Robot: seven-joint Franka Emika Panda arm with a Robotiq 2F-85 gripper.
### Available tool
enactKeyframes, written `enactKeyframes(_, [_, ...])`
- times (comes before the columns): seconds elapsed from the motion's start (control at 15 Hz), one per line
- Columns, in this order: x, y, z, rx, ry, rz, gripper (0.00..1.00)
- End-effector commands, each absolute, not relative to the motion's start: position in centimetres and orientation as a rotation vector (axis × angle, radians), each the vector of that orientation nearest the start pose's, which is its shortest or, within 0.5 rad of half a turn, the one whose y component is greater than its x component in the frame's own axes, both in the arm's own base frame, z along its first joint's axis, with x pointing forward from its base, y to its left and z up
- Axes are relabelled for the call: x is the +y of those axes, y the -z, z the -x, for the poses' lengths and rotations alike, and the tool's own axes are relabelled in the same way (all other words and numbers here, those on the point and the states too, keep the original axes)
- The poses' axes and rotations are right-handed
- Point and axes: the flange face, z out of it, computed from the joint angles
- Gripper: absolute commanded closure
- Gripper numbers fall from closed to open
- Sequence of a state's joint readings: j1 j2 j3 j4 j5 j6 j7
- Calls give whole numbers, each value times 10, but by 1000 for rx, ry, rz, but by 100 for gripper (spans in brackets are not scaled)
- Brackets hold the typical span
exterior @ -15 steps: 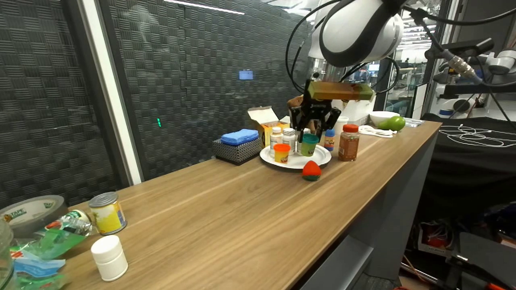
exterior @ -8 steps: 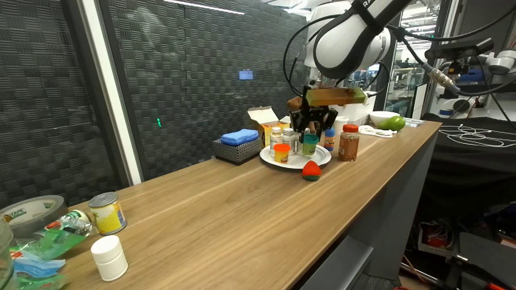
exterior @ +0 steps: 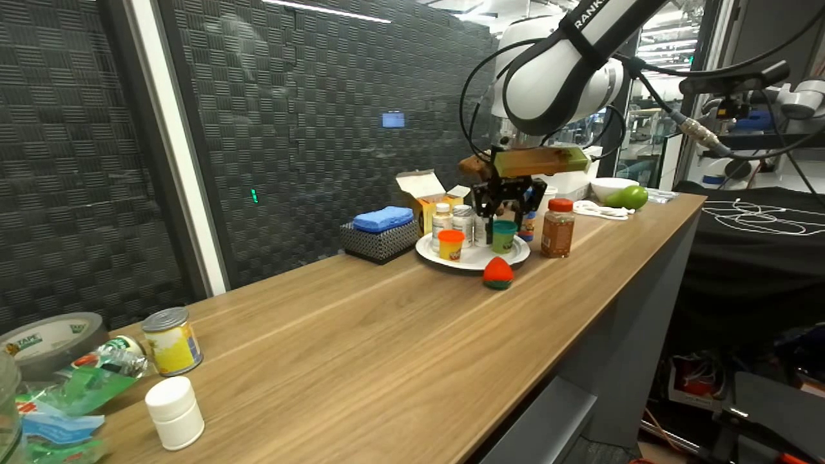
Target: Put all the objects surrounding the plate on to the plate.
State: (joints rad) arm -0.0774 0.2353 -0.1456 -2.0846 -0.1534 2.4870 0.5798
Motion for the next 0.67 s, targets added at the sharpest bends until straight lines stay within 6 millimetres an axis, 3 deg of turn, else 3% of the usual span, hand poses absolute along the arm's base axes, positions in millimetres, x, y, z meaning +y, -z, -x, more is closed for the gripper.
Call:
enactKeyframes(0.0, [-131,-353,-578,1086,357,3042,8])
enactKeyframes(0.13, [-130,-370,-571,1087,418,3013,0])
enactKeyframes(0.4, [-132,-416,-546,1132,573,2929,0])
enactKeyframes(0.6, [-152,-437,-526,1253,649,2848,1])
